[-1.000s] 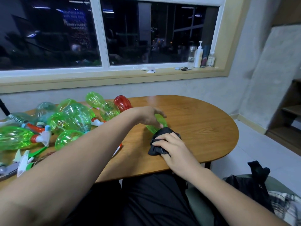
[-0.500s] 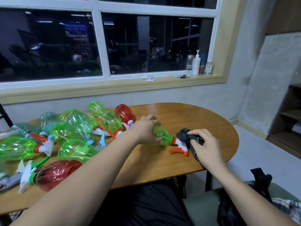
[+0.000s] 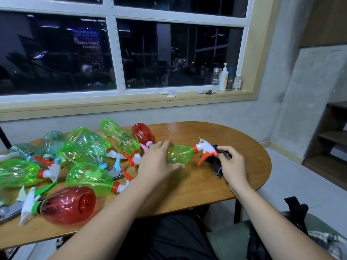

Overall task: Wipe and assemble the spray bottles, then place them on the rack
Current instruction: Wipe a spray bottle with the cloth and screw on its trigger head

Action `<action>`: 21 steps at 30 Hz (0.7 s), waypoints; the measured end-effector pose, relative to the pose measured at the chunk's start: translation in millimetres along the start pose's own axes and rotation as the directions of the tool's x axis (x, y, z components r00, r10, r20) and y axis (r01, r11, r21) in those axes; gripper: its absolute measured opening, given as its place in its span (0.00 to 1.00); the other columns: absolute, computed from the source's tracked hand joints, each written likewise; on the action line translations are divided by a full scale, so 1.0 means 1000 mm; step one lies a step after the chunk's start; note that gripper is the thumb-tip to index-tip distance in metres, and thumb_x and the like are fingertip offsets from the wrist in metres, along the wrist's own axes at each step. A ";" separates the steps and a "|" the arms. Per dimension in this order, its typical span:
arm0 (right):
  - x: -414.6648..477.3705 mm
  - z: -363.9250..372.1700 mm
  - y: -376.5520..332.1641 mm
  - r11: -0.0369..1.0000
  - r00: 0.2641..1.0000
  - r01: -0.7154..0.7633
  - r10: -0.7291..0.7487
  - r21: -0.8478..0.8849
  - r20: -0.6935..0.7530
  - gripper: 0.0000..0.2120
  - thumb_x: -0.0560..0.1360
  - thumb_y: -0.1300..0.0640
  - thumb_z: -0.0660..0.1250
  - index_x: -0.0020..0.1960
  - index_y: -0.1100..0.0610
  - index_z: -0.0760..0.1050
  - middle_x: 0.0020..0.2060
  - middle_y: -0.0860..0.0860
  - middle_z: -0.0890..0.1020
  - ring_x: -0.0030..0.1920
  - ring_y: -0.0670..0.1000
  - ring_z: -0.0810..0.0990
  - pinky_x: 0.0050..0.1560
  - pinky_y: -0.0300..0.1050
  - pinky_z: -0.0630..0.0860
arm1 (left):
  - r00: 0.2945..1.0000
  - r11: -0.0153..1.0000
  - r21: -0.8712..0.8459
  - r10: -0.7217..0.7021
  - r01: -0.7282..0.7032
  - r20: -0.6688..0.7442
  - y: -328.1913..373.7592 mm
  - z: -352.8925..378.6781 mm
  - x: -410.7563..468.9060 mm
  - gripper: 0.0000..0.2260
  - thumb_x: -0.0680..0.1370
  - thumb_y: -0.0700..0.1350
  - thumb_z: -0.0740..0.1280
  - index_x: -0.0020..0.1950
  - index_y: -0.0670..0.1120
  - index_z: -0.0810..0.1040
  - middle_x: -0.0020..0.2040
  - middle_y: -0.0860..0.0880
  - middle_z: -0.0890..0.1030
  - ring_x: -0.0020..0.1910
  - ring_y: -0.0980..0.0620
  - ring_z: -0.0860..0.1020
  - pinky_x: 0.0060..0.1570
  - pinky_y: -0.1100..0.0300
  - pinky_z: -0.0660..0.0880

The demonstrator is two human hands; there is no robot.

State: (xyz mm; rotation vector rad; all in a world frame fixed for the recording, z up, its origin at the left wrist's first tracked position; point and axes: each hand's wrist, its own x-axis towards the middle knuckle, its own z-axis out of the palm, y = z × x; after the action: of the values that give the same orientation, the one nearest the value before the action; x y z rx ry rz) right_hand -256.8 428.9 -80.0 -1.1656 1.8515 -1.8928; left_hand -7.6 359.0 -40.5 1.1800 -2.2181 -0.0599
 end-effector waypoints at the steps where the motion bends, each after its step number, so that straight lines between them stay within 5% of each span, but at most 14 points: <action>1: -0.001 0.001 -0.001 1.000 1.000 0.005 -0.005 -0.012 0.014 0.13 0.80 0.63 0.70 0.52 0.45 0.85 0.48 0.40 0.87 0.52 0.43 0.85 0.55 0.49 0.82 | 0.998 0.995 -0.089 -0.055 0.054 -0.014 0.000 0.001 -0.005 0.36 0.67 0.69 0.78 0.69 0.53 0.75 0.60 0.54 0.80 0.60 0.51 0.78 0.51 0.54 0.76; 7: -0.010 0.010 -0.009 0.996 0.996 0.047 -0.041 -0.076 0.078 0.13 0.81 0.61 0.70 0.53 0.43 0.84 0.48 0.38 0.86 0.50 0.42 0.84 0.55 0.59 0.84 | 0.977 0.871 -0.448 -0.213 0.201 0.023 -0.009 0.008 -0.029 0.31 0.68 0.71 0.78 0.60 0.54 0.74 0.54 0.59 0.83 0.54 0.60 0.81 0.53 0.60 0.78; 14: -0.036 0.030 -0.041 0.988 0.984 0.117 -0.130 0.105 0.124 0.13 0.80 0.68 0.69 0.54 0.51 0.85 0.50 0.44 0.88 0.54 0.43 0.85 0.61 0.57 0.83 | 0.958 0.866 -0.424 -0.285 0.264 0.014 -0.013 0.010 -0.037 0.32 0.68 0.69 0.79 0.54 0.50 0.69 0.39 0.54 0.79 0.38 0.56 0.78 0.34 0.61 0.68; 17: -0.046 0.030 -0.071 0.939 0.941 0.312 -0.327 0.148 0.091 0.14 0.78 0.70 0.70 0.57 0.54 0.85 0.55 0.47 0.85 0.59 0.46 0.84 0.63 0.52 0.82 | 0.960 0.872 -0.422 -0.280 0.248 -0.015 -0.012 0.012 -0.038 0.34 0.67 0.69 0.79 0.59 0.50 0.69 0.45 0.55 0.81 0.43 0.56 0.80 0.38 0.60 0.73; 21: -0.058 0.028 -0.102 0.766 0.764 0.641 -0.643 0.043 0.060 0.16 0.72 0.72 0.75 0.57 0.59 0.86 0.56 0.49 0.83 0.60 0.45 0.82 0.61 0.41 0.76 | 0.977 0.912 -0.385 -0.194 0.145 -0.092 -0.010 0.013 -0.040 0.38 0.69 0.69 0.77 0.73 0.58 0.67 0.59 0.56 0.83 0.56 0.54 0.81 0.55 0.55 0.78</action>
State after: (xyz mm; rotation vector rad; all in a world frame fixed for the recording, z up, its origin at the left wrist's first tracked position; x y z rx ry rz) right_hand -164.8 463.8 -10.4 -2.0329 1.4858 -2.1325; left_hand 8.9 380.1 -74.2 1.1200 -1.8787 -0.4498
